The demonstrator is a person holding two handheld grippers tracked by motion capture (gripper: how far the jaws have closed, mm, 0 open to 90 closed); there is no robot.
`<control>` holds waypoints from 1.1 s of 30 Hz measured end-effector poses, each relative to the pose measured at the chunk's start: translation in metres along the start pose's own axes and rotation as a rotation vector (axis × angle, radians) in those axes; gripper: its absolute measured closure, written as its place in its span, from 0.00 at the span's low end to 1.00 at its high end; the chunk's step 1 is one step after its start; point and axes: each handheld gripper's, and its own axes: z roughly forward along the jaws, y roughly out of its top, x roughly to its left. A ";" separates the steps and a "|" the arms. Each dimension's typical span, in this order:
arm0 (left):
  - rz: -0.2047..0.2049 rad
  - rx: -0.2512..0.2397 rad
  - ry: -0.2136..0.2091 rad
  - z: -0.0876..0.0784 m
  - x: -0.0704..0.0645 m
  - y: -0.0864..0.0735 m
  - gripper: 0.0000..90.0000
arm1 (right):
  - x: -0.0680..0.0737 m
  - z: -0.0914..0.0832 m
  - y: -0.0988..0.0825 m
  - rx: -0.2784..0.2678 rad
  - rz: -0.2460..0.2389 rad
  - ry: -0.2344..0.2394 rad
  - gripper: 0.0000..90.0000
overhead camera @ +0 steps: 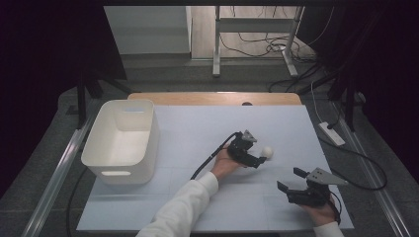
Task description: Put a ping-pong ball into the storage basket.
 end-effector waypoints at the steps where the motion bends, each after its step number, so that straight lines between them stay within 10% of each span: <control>1: 0.000 0.000 0.001 0.001 0.000 0.001 0.19 | 0.000 0.000 0.000 -0.001 0.000 0.000 0.16; 33: 0.006 0.052 -0.008 0.032 -0.002 0.016 0.25 | -0.004 -0.003 -0.001 -0.011 0.016 -0.005 0.16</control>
